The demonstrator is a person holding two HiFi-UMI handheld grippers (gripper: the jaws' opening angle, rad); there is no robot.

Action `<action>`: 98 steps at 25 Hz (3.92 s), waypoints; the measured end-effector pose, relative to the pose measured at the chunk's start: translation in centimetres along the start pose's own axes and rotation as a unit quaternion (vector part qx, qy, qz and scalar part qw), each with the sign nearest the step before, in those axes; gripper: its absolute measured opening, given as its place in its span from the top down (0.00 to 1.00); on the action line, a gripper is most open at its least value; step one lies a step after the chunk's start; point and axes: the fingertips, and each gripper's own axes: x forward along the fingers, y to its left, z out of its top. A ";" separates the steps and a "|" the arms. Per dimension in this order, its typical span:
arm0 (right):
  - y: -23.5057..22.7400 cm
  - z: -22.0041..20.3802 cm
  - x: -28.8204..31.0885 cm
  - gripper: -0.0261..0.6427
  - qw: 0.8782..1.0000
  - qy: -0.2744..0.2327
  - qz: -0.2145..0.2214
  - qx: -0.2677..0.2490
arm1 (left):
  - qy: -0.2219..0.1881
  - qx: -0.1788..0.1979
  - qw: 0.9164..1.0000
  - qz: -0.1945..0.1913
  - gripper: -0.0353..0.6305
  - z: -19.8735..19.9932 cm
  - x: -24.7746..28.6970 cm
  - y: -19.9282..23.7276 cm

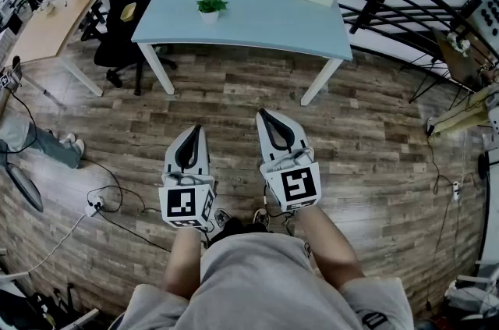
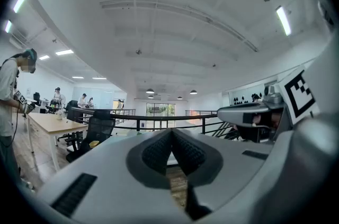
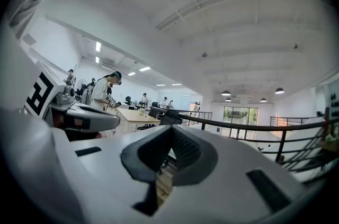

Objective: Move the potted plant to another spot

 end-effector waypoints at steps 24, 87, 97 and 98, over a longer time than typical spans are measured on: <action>4.0 -9.9 0.3 0.80 0.994 0.105 0.003 0.035 | 0.075 -0.034 0.995 -0.050 0.93 -8.2 -0.4 6.9; -14.4 -34.0 50.2 0.33 0.963 0.249 0.040 0.097 | 0.241 -0.083 0.964 -0.075 0.93 -23.7 49.5 33.7; -14.6 -36.9 55.2 0.31 0.959 0.245 0.099 0.100 | 0.281 -0.087 0.956 -0.005 0.93 -27.1 49.6 35.9; -14.6 -37.1 55.7 0.30 0.959 0.243 0.104 0.101 | 0.283 -0.088 0.955 0.000 0.93 -27.4 49.6 36.0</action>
